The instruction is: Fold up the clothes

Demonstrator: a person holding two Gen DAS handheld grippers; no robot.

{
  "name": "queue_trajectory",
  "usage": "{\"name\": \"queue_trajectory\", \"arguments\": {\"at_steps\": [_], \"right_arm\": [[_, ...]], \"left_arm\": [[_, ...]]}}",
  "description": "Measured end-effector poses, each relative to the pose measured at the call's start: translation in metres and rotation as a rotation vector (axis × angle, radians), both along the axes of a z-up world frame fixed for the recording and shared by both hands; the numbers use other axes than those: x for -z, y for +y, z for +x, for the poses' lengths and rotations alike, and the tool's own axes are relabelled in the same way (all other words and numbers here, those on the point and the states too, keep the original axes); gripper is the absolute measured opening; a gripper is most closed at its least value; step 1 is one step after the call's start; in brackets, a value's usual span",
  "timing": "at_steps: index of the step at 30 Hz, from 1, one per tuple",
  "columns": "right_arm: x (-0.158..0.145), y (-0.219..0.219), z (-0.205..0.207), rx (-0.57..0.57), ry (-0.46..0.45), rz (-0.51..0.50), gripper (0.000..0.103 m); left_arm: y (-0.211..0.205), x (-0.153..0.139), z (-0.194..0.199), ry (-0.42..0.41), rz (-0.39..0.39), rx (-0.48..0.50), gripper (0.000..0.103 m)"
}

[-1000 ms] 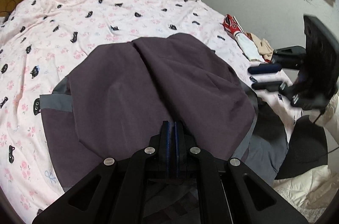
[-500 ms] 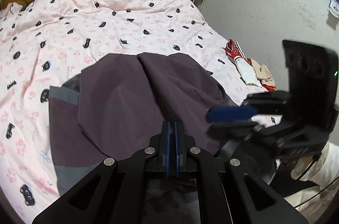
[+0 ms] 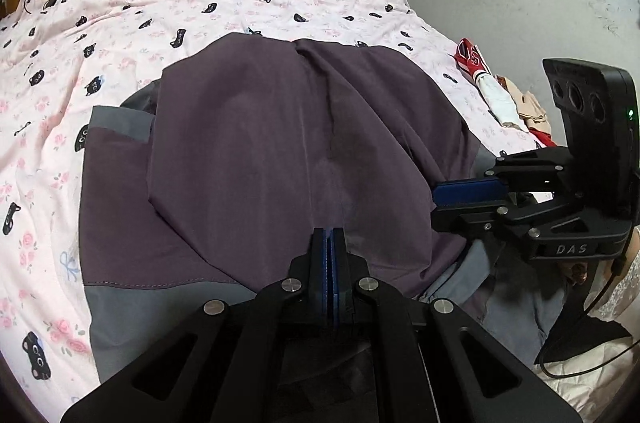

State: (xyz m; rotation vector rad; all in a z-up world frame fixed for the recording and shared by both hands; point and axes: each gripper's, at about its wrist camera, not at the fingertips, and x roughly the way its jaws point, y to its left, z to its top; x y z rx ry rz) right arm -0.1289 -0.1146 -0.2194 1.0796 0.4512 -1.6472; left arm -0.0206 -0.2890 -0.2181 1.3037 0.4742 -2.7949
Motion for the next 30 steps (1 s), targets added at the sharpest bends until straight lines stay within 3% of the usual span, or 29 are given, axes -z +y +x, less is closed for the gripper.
{"name": "queue_trajectory", "arguments": {"at_steps": [4, 8, 17, 30], "right_arm": [[-0.029, 0.02, -0.012, 0.02, -0.077, -0.144, 0.023], [-0.055, 0.043, -0.045, 0.116, -0.096, -0.266, 0.024], [-0.055, 0.04, -0.074, 0.152, 0.035, -0.187, 0.025], [-0.033, 0.02, -0.09, 0.125, 0.042, -0.12, 0.022]], "left_arm": [[-0.011, -0.019, 0.009, 0.079, 0.055, -0.025, 0.003], [-0.022, -0.031, 0.013, 0.134, 0.085, -0.051, 0.003], [-0.022, -0.01, 0.006, 0.096, 0.125, -0.045, 0.003], [-0.026, 0.004, -0.003, 0.071, 0.147, -0.051, 0.003]]}}
